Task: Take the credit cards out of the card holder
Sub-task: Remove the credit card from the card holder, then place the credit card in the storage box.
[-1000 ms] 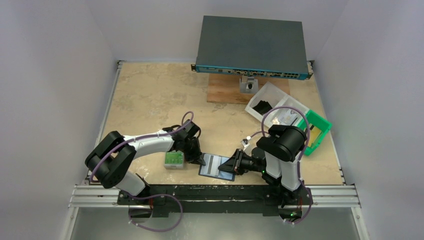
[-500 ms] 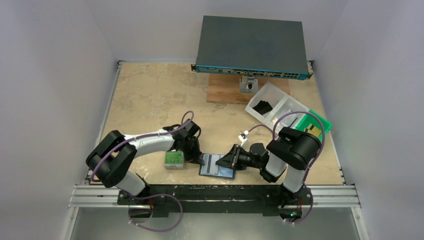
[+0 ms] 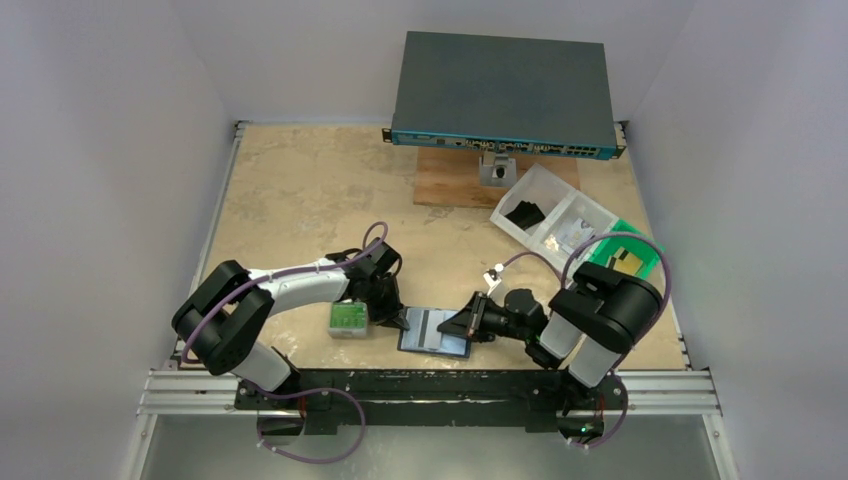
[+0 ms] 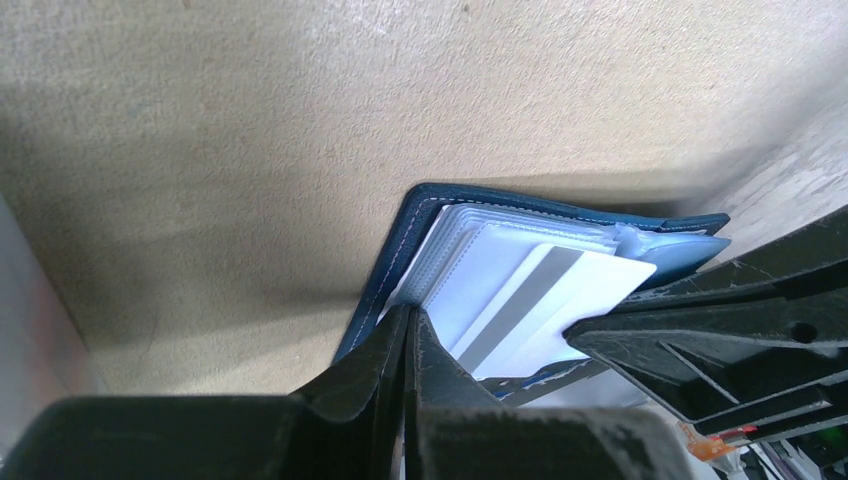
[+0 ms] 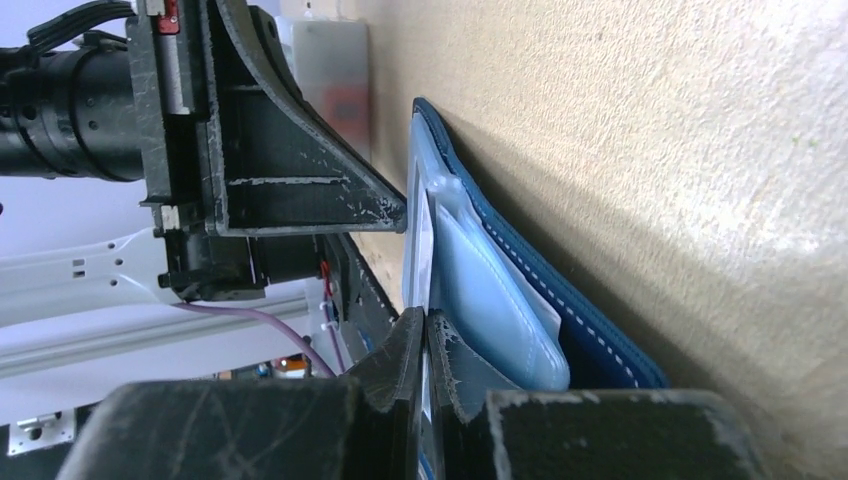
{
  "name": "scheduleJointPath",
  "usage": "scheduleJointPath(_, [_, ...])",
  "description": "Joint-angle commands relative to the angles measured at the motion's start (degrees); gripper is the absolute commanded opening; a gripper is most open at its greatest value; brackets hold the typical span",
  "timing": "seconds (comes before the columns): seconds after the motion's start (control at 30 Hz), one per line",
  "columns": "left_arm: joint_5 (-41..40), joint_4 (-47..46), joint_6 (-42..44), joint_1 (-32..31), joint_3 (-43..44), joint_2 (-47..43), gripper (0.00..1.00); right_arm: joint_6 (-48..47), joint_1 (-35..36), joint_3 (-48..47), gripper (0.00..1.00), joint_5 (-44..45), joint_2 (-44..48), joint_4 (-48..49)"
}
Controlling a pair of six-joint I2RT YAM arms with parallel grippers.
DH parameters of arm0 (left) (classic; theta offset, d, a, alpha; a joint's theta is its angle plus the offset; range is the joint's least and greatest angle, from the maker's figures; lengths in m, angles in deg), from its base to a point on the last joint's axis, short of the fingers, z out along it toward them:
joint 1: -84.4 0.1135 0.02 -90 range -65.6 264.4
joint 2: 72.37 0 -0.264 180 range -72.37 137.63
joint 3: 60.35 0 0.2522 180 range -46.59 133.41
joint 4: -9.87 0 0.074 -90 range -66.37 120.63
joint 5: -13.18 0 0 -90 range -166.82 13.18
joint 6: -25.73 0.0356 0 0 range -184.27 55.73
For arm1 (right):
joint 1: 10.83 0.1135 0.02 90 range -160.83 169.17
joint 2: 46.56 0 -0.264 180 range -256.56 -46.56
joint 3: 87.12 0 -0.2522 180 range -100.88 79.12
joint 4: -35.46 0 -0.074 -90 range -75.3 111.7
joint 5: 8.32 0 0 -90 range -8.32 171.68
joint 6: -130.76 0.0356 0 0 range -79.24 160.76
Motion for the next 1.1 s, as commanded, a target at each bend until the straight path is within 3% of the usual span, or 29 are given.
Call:
scheduleJointPath(0.0, [-13.9, 6.2, 2.6, 0.4, -3.4, 4.0, 0.00, -2.5, 0.0, 1.1, 0.01, 3.4, 6.3, -8.0])
scheduleJointPath(0.53, [-12.9, 7.6, 4.6, -0.3, -0.9, -0.5, 0.00, -12.1, 0.0, -7.9, 0.00, 14.3, 42.1, -59.8])
scheduleJointPath(1.0, [-9.1, 13.5, 10.3, -1.4, 8.8, -12.6, 0.00, -13.4, 0.0, -14.1, 0.00, 17.0, 50.3, -72.7])
scheduleJointPath(1.07, [-8.2, 13.4, 10.9, -1.4, 9.4, -14.0, 0.04, -13.7, 0.0, -15.8, 0.00, 18.2, 51.2, -75.1])
